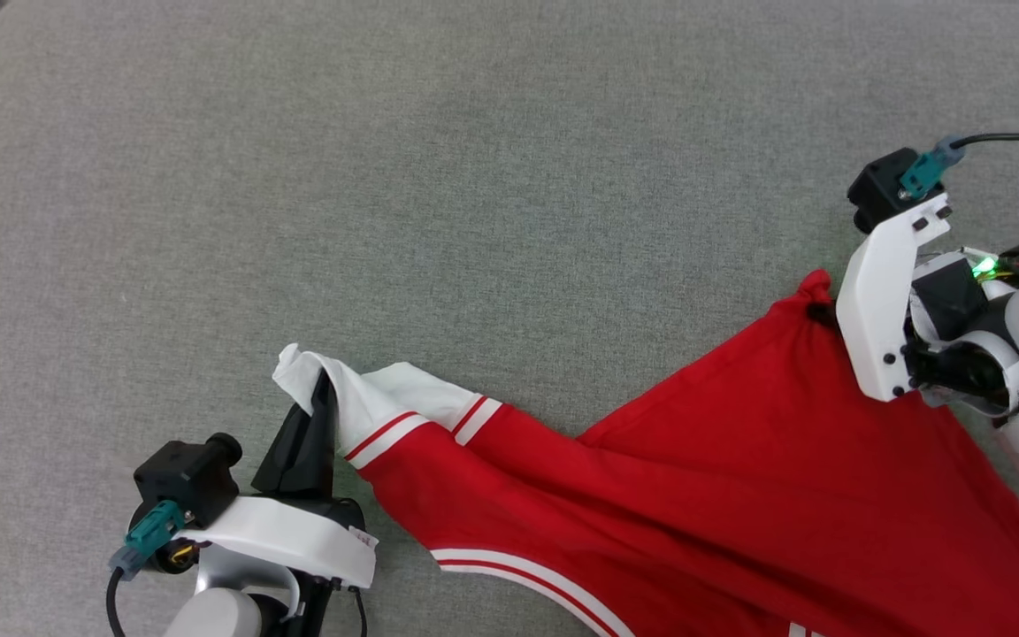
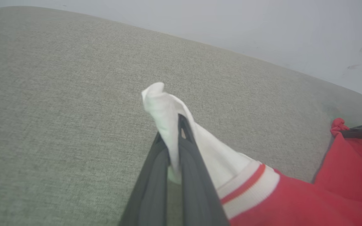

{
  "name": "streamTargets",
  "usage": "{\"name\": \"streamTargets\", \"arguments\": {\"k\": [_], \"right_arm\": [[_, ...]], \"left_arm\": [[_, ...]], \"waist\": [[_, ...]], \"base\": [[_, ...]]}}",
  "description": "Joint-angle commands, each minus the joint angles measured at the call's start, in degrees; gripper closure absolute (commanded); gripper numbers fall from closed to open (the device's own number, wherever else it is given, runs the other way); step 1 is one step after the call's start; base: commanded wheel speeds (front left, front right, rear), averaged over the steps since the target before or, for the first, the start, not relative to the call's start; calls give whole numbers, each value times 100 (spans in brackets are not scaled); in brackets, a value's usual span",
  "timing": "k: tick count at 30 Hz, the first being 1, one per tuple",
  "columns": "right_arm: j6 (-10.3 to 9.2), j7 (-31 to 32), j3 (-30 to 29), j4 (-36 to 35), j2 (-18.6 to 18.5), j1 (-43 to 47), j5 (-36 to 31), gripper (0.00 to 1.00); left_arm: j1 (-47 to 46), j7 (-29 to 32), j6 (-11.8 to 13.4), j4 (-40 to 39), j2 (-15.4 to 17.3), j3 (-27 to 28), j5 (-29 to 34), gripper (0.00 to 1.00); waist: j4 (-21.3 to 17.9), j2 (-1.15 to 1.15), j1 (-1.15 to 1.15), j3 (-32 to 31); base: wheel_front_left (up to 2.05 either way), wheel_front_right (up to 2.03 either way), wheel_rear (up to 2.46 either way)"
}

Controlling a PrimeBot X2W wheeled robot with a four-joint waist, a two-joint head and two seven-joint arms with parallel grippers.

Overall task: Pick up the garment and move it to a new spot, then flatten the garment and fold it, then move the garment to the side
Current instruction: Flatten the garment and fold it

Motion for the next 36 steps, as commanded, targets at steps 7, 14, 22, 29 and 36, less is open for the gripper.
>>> {"name": "streamTargets", "arguments": {"k": [7, 14, 22, 29, 36], "right_arm": [[-4, -1014, -100, 367, 8, -190, -173, 100], [-2, -2204, -673, 708, 336, -445, -555, 100], [-2, -3181, -1406, 1045, 642, -1010, -1071, 100], [-2, -3514, -1697, 1198, 775, -1728, -1498, 100], [-3, -3772, -2209, 1266, 826, -2778, -1983, 100]], "left_arm": [[-152, -29, 52, 25, 181, 135, 48, 100], [-782, 76, 46, 12, 477, 331, 177, 100], [-2492, 530, -82, 437, 745, 328, 406, 100], [-4077, 663, -252, 1324, 764, 414, 391, 100], [-5654, 698, -461, 2271, 877, 600, 283, 100]], "waist": [[-85, 0, 0, -337], [-375, 0, 0, -760], [-705, 0, 0, -995], [-912, 0, 0, -904], [-993, 0, 0, -413]], "base": [[0, 0, 0], [0, 0, 0], [0, 0, 0], [0, 0, 0], [0, 0, 0]]}}
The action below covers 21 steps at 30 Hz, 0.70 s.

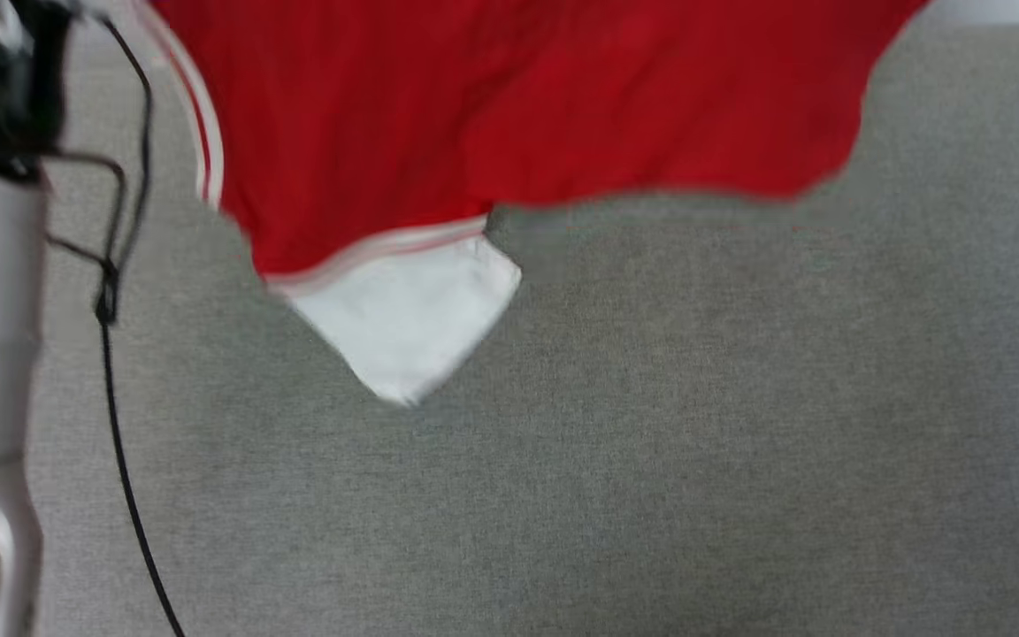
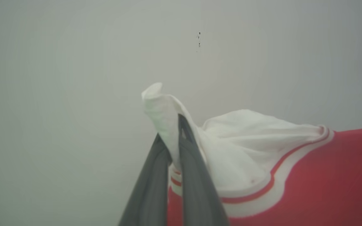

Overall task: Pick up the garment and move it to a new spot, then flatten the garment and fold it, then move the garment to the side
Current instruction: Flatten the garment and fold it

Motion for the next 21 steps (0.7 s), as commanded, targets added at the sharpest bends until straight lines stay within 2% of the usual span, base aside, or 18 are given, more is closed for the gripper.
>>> {"name": "streamTargets", "arguments": {"k": [1, 12, 16, 21], "right_arm": [[-10, -34, -109, 27, -2, -246, -101, 100], [-11, -59, -458, -41, 148, -1727, -483, 100], [-11, -135, -423, 14, 210, -2003, -507, 100], [-11, -261, -305, 130, 242, -2065, -414, 100]], "left_arm": [[-313, -36, -21, 131, 84, 65, -14, 100], [-2167, -41, -197, 930, 402, 101, 162, 100], [-2558, -22, -219, 1119, 443, 127, 122, 100], [-2607, -71, -265, 1303, 351, 132, 33, 100]], "waist": [[-25, 0, 0, 249], [-88, 0, 0, 1309], [-91, 0, 0, 1701], [-60, 0, 0, 1957]], "base": [[0, 0, 0], [0, 0, 0], [0, 0, 0], [0, 0, 0]]}}
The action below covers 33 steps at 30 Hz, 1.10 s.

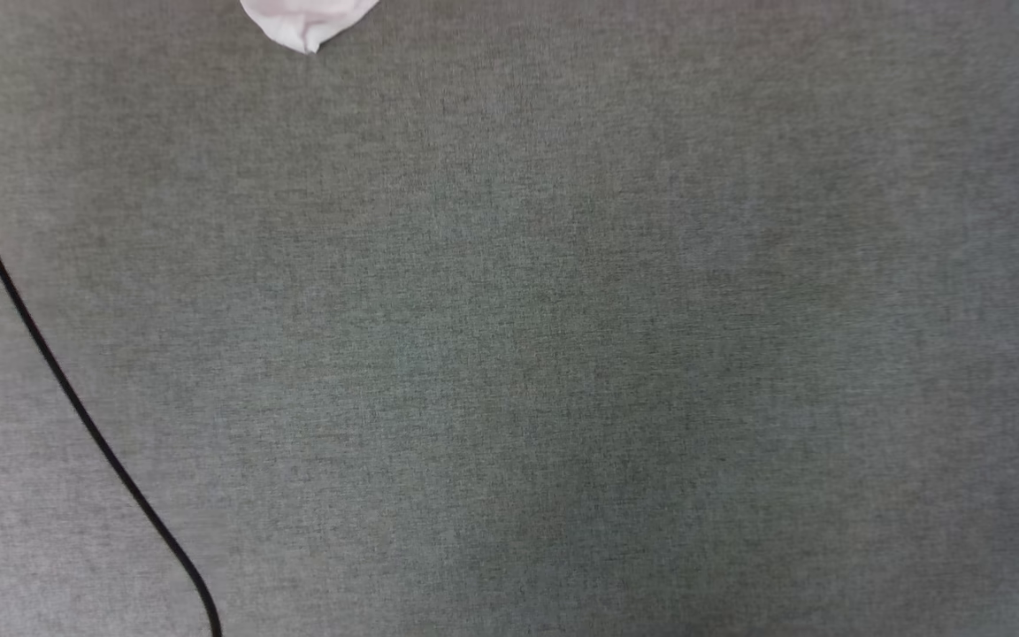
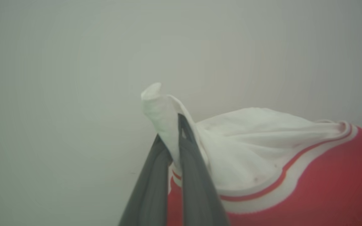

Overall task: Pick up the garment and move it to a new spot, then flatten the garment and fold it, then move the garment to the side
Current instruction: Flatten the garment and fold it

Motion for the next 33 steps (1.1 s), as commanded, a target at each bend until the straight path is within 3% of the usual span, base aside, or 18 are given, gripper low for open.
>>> {"name": "streamTargets", "arguments": {"k": [1, 13, 21, 33], "right_arm": [[-10, -40, 6, 38, -27, -22, 37, 100], [-9, -466, 660, 811, -81, 741, 596, 100], [-9, -878, 1181, 1107, -90, 2227, 1227, 100], [-11, -1331, 1768, 936, -264, 4652, 1920, 100]], "left_arm": [[26, -54, -2, 28, 15, 17, -12, 100], [920, -421, -321, 795, -433, -37, -484, 100], [2409, -725, -480, 1058, -622, -154, -839, 100], [5225, -906, -507, 701, -525, -281, -1179, 100]], "waist": [[26, 0, -1, 149], [173, 0, -1, 34], [192, 0, -1, -796], [136, 0, -1, -2238]], "base": [[0, 0, 0], [0, 0, 0], [0, 0, 0], [0, 0, 0]]}}
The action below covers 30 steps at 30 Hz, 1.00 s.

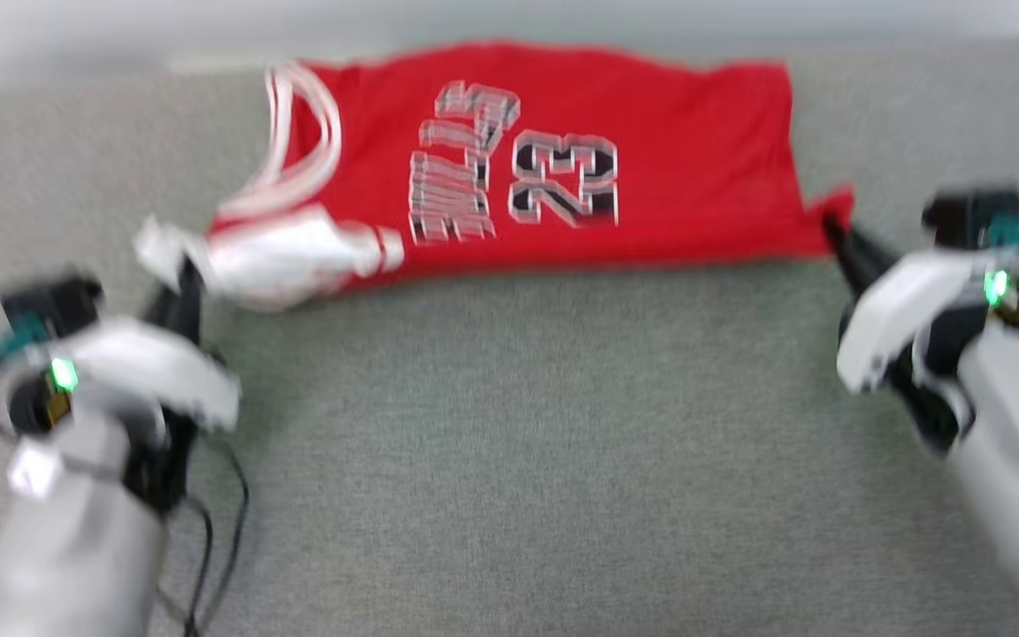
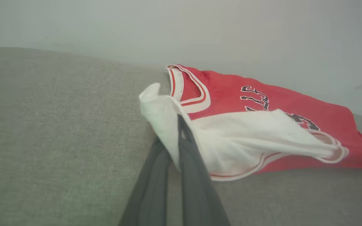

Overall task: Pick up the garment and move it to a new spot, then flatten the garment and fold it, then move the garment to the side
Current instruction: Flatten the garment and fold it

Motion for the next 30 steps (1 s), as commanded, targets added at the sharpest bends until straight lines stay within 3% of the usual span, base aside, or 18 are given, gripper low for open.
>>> {"name": "streamTargets", "arguments": {"k": [1, 8, 18, 25, 30], "right_arm": [[-12, -41, -19, -2, -110, 195, 43, 100], [-13, -139, -110, -365, -262, 1407, 163, 100], [-13, 132, -878, -1472, -428, 3376, -47, 100], [-19, 735, -1950, -2811, -71, 4753, -509, 100], [-14, 1388, -2542, -3831, 365, 5279, -1002, 100]], "left_arm": [[249, -37, 15, -48, 53, 21, -14, 100], [1960, 25, 337, -823, 32, 111, -248, 100], [4179, 617, 1200, -2829, 169, 265, -572, 100], [5248, 1020, 1781, -4138, 355, 407, -671, 100], [5273, 1162, 1918, -4686, 463, 411, -608, 100]], "waist": [[-12, 0, 1, -437], [-12, 0, 1, -1153], [48, 0, 1, -1668], [96, 0, 1, -1736], [119, 0, 1, -1679]], "base": [[0, 0, 0], [0, 0, 0], [0, 0, 0], [0, 0, 0], [0, 0, 0]]}}
